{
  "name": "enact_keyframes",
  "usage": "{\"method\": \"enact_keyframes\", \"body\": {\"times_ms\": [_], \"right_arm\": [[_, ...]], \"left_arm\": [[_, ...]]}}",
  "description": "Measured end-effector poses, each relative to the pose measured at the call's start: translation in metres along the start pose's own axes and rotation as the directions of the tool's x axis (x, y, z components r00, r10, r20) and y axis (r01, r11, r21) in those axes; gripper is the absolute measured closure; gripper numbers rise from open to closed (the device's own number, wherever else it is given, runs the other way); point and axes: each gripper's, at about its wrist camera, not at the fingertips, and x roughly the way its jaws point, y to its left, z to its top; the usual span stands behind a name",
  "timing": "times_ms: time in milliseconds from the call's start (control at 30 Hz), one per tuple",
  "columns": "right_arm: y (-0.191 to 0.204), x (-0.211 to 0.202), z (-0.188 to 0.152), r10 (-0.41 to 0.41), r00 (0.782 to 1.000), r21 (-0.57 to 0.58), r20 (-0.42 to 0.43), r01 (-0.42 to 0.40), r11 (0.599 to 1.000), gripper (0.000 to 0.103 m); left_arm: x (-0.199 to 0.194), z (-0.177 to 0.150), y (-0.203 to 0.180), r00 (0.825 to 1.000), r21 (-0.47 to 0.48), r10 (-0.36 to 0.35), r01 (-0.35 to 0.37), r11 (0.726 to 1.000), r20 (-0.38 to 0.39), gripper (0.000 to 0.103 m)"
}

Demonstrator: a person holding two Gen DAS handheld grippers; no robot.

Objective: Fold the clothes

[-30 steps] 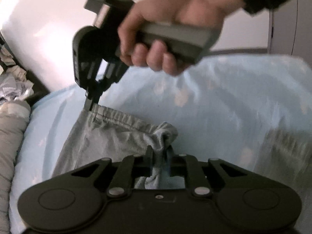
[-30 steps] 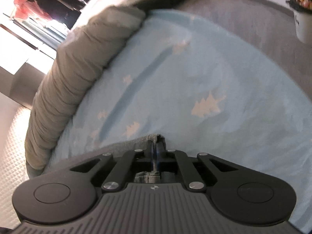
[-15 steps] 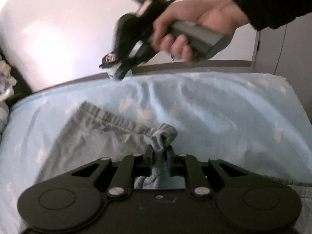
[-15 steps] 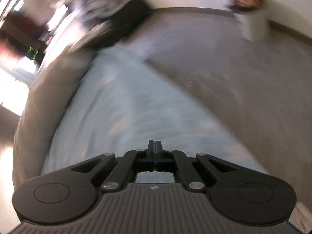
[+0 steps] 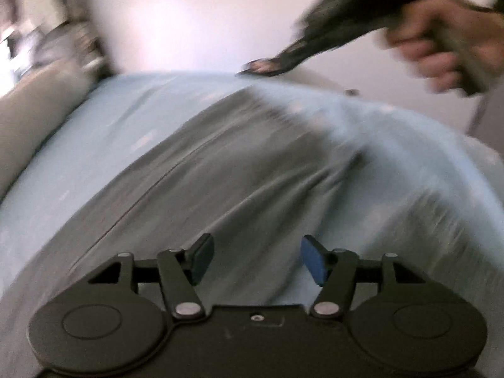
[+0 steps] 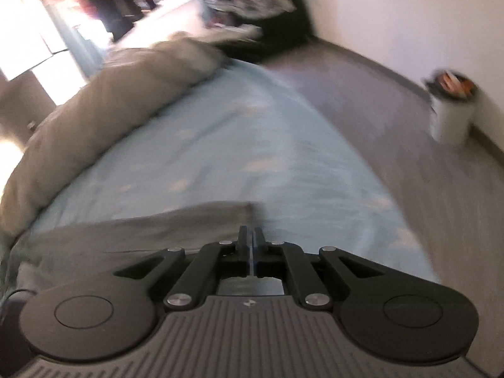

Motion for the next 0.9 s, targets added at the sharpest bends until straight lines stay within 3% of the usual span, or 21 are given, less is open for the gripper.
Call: {"method": "enact_keyframes", "body": {"times_ms": [133,333,600,667,733,800,900], "right_arm": [[0.066,-0.012,-0.019,0.028,0.999,-0.061,0.039,-0.025,0.998,0.1],[0.147,-0.012,-0.06,0.004,1.0,-0.09,0.006,-0.003,0.996,0.1],[0.236,-0.004,-0.139,-0.088,0.991,-0.03,-0.1,0.085,0.996,0.098],[0.253,0.0,-0.16,-0.113,0.987,0.011,-0.115,0.115,0.993,0.097],[0.267,0.004,-0.177,-0.131,0.983,0.057,-0.128,0.139,0.989,0.095],[0.28,0.007,-0.192,-0.147,0.979,0.102,-0.144,0.162,0.981,0.092],[0.296,0.007,-0.206,-0.142,0.976,0.152,-0.164,0.167,0.974,0.082]], "left_arm": [[-0.038,-0.065,0.065,0.985,-0.14,0.152,-0.163,0.977,-0.087,0.044],[-0.111,-0.161,0.157,0.938,-0.317,0.294,-0.339,0.886,-0.182,0.044],[-0.219,-0.277,0.326,0.839,-0.462,0.452,-0.544,0.7,-0.304,0.044],[-0.236,-0.296,0.374,0.803,-0.491,0.492,-0.595,0.636,-0.337,0.044],[-0.248,-0.31,0.418,0.784,-0.551,0.504,-0.617,0.562,-0.364,0.044],[-0.257,-0.319,0.456,0.771,-0.616,0.514,-0.622,0.483,-0.376,0.044],[-0.256,-0.331,0.497,0.775,-0.665,0.5,-0.61,0.43,-0.387,0.044]]}}
